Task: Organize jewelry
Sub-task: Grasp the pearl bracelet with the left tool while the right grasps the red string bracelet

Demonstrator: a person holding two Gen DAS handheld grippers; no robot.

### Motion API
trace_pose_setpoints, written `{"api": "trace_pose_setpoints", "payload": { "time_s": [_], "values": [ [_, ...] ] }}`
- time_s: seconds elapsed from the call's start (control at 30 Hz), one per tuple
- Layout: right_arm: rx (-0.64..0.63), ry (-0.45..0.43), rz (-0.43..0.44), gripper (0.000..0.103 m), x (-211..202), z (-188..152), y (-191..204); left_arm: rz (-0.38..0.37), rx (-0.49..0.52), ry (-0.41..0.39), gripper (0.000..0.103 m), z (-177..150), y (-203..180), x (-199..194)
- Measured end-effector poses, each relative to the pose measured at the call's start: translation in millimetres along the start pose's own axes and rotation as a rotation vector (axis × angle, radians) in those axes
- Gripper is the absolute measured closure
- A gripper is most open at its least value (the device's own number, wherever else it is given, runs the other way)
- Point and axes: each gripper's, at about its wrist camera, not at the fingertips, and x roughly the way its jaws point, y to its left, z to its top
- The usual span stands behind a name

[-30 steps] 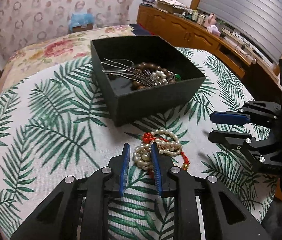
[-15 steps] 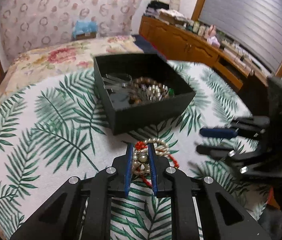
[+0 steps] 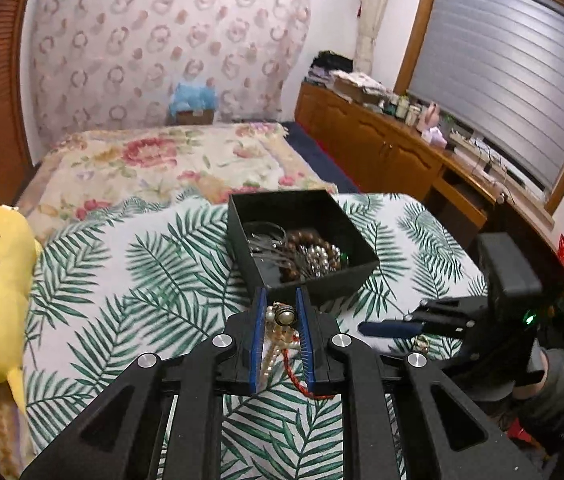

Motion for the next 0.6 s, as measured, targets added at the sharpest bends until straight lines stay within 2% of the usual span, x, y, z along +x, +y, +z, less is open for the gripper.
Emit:
{"api": "trace_pose_setpoints", "payload": {
  "time_s": [0.2, 0.37, 0.47, 0.6],
  "values": [
    [-0.033, 0.046, -0.003, 0.07, 17, 5, 9, 0.029, -0.005, -0.035, 0.089, 6, 3, -12],
    [-0.053, 0.063, -0.023, 0.075, 21, 5, 12, 0.044, -0.002, -0.059, 0.089, 12, 4, -20],
    [-0.081, 0.072, -0.056, 0.095, 21, 3, 12, 0.054, 0.004, -0.076, 0.089, 16, 4, -24],
    [-0.08, 0.078, -0.043, 0.099, 17, 0, 9, 0.061, 0.012, -0.097, 0.089, 22, 1, -29]
  ]
}}
